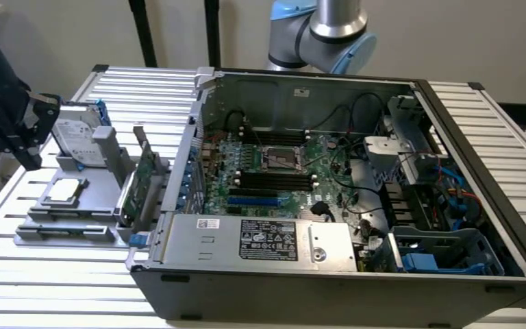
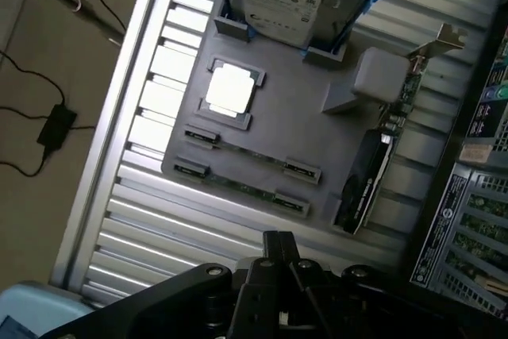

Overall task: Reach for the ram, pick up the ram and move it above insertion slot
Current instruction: 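Pick up the ram and move it above insertion slot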

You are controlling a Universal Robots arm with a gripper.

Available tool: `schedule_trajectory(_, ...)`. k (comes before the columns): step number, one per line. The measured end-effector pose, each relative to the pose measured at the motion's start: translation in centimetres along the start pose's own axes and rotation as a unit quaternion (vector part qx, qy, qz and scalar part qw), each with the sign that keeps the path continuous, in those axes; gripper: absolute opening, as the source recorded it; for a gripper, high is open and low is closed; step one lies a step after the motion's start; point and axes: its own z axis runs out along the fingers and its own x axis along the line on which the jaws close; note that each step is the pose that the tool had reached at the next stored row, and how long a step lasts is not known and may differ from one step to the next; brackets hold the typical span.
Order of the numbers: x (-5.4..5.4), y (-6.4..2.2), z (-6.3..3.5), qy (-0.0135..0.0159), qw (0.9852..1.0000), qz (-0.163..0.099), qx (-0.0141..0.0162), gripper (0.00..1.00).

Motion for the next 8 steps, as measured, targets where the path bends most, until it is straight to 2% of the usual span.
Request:
schedule_trajectory(4,0.00,0.00,-0.01,0.0014,0.9993,-0.036,0.0000,0.11)
schedule_trajectory(8,0.00,0.00,-0.01,0.0027,0.9973,-0.073,0.0001,0.11)
